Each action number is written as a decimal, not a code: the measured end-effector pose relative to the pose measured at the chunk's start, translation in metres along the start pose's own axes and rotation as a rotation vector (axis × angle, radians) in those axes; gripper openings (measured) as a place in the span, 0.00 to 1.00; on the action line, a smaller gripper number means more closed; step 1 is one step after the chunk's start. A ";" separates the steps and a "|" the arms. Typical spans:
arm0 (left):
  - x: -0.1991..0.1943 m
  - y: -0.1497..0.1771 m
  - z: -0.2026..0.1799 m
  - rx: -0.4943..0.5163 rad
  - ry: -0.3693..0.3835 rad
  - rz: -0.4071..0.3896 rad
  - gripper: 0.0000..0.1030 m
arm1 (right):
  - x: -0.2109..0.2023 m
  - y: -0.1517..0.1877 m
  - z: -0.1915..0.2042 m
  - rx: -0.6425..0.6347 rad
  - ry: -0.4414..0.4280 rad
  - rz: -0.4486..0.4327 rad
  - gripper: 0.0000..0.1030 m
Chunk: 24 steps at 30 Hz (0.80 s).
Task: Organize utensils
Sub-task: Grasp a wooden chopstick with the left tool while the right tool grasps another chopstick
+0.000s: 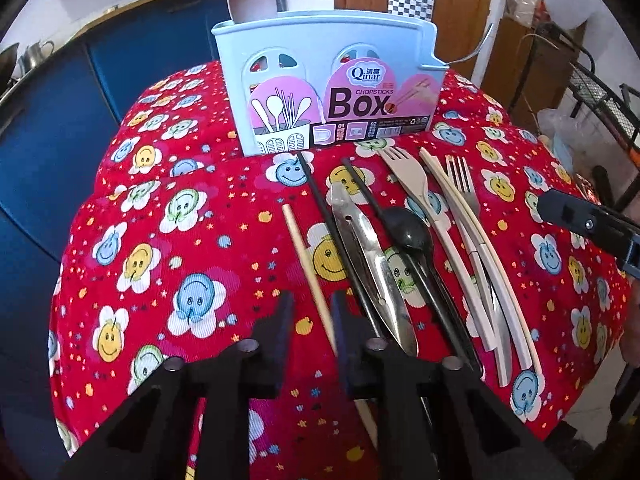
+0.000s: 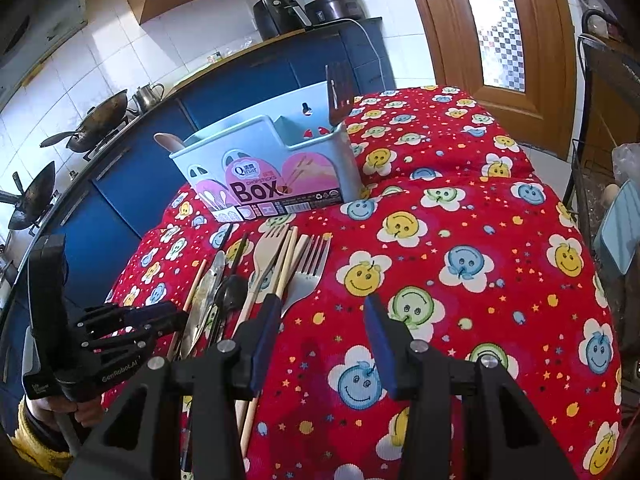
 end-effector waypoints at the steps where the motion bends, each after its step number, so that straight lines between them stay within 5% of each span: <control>1: 0.001 -0.001 0.001 -0.006 0.008 0.008 0.15 | 0.000 0.000 0.001 -0.001 -0.002 0.002 0.45; 11: 0.011 -0.012 0.012 -0.106 0.107 0.076 0.08 | 0.000 0.002 0.015 -0.032 -0.008 0.017 0.45; 20: -0.016 -0.009 0.023 -0.193 0.198 -0.077 0.04 | 0.008 0.006 0.025 -0.045 -0.017 0.073 0.45; 24: -0.034 -0.016 0.029 -0.210 0.196 -0.159 0.04 | 0.014 0.010 0.037 -0.067 -0.033 0.106 0.33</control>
Point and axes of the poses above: each gripper's, at about its wrist camera, not at the fingertips, and x roughly the way its jaws point, z to its left, y to its underside, the point moved 9 cm from there along x, roughly the way its jaws point
